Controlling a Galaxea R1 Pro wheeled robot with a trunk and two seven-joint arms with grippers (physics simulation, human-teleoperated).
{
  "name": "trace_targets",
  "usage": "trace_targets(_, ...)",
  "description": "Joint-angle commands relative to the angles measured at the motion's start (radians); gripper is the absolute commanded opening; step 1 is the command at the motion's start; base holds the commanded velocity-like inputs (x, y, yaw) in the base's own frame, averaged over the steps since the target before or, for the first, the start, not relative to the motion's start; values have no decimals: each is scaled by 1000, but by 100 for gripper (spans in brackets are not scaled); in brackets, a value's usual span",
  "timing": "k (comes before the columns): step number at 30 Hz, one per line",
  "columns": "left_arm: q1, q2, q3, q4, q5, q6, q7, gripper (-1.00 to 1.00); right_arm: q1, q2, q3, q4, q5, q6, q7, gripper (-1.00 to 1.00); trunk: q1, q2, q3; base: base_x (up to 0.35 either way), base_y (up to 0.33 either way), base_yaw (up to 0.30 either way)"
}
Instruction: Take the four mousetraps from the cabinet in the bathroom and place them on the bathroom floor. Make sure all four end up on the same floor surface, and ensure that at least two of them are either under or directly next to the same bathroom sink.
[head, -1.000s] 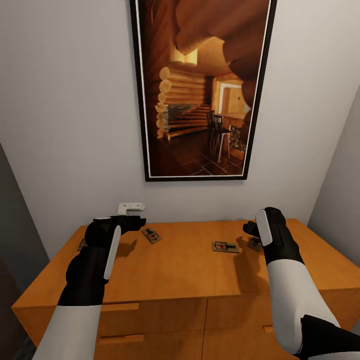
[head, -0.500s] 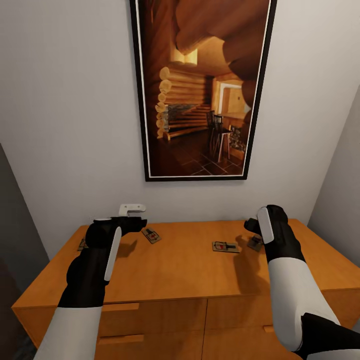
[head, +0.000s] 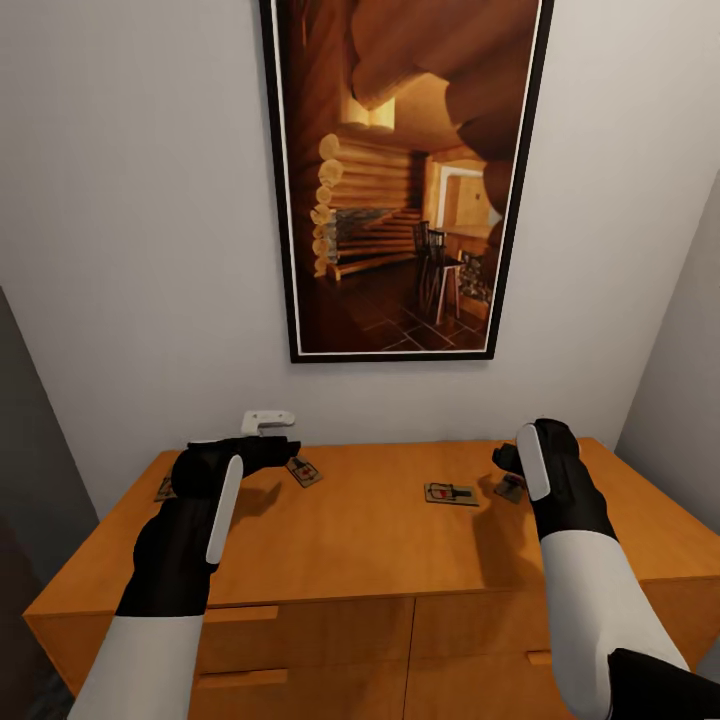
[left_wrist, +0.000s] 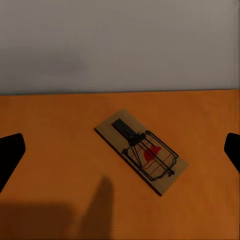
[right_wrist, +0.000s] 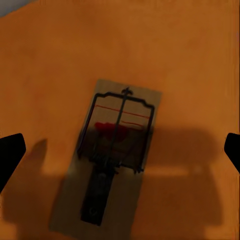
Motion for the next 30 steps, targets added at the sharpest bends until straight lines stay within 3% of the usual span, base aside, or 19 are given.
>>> trace_targets(1,-1,0,0,-1,3,4,0,100,0,0,0,-7,-11,1,-9,100,0,-1,-1,0,0,0)
trace_targets(15,0,0,-1,0,84,4,1,100,4,-2,9,-85,-10,1,-12,100,0,-1,-1,0,0,0)
trace_targets(30,0,0,-2,1,87,4,2,100,4,-3,11,-169,-10,1,-14,100,0,-1,-1,0,0,0)
